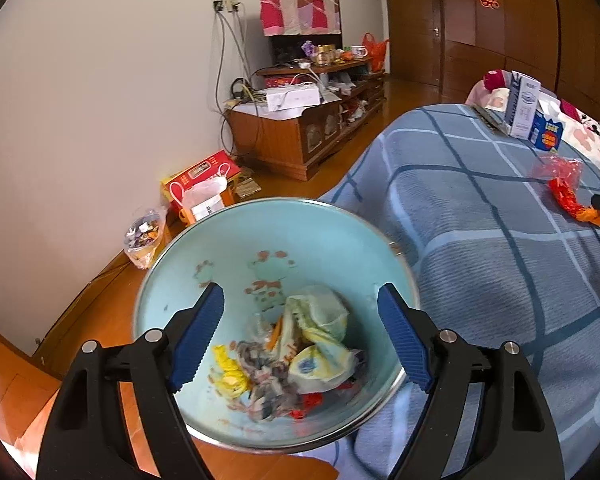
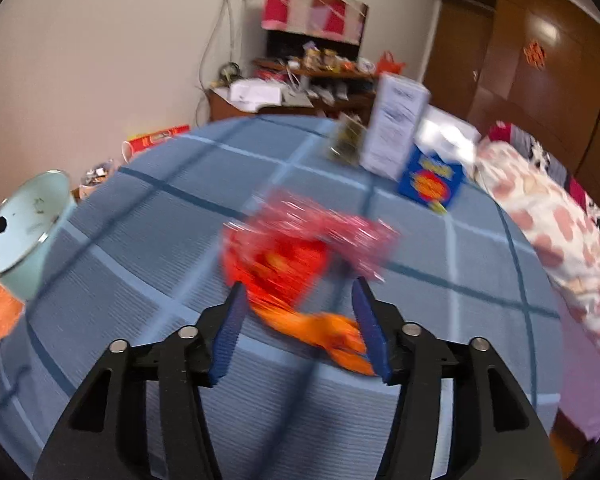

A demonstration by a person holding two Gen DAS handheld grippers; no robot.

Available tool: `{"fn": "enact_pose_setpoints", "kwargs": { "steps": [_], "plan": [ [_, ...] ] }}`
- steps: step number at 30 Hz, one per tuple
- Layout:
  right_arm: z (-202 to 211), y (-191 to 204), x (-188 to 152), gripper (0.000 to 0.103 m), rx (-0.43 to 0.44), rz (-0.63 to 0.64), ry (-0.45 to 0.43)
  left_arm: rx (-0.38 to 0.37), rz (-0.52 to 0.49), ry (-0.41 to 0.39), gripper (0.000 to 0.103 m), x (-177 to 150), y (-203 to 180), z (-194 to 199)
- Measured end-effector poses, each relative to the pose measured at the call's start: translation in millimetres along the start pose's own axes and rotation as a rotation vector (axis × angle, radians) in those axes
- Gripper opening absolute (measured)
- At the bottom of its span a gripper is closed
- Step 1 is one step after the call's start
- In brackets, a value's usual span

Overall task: Organize soft objects
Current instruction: 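Grasp the orange wrapper with the right tool while the left tool stays over the bin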

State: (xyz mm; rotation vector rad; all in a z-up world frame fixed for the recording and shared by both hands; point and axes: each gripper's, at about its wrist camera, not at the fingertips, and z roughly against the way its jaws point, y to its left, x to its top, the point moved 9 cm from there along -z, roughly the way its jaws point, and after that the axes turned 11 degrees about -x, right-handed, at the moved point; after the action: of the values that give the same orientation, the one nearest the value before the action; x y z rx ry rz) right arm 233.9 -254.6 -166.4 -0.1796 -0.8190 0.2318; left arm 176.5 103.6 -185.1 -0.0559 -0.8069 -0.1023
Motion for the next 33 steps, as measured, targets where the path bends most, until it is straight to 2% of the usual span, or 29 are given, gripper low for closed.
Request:
{"fn": "enact_pose_setpoints", "kwargs": {
  "steps": [4,10,11,12,13,18,22,25,29,32,33],
  "plan": [
    [-12.9,-12.6,-15.9,0.063,0.028,0.037,0.058,-0.006,-0.012,0.002,0.078,2.9,-9.3,-1.9],
    [-22.2,-7.8,-22.8,0.064,0.046,0.101,0.081,-0.004,-0.017,0.011,0.078,2.0,-12.8,-3.5],
    [-22.1,-4.8,-23.9,0.063,0.059,0.103,0.087,-0.003,-0.015,0.011,0.078,2.1,-12.1,-3.6],
    [-21.6,-1.2,-25.2,0.054,0.079,0.106,0.096,-0.003,-0.014,0.012,0.078,2.1,-11.6,-3.8],
    [-22.0,4.1,-27.3,0.052,0.104,0.114,0.114,-0.003,-0.013,0.013,0.078,1.9,-11.3,-4.0],
    [-15.6,9.4,-24.3,0.053,0.087,0.151,0.079,-0.004,-0.012,0.013,0.078,2.0,-11.0,-4.3],
    [-20.3,9.3,-27.6,0.053,0.071,0.178,0.097,-0.002,-0.008,0.012,0.079,1.8,-9.6,-4.6],
    [-19.8,12.4,-29.1,0.053,0.090,0.175,0.109,0.000,-0.003,0.012,0.079,1.3,-7.8,-4.1],
    [-5.7,40.9,-28.2,0.051,0.210,0.195,0.087,-0.001,-0.006,0.013,0.079,0.7,-7.0,-3.9],
    [-1.6,56.1,-29.5,0.048,0.159,0.255,0.077,-0.002,-0.010,0.013,0.079,0.3,-7.9,-3.4],
    [1.4,60.1,-28.5,0.048,0.182,0.254,0.074,-0.002,-0.010,0.012,0.079,0.5,-7.7,-3.3]
  ]
}}
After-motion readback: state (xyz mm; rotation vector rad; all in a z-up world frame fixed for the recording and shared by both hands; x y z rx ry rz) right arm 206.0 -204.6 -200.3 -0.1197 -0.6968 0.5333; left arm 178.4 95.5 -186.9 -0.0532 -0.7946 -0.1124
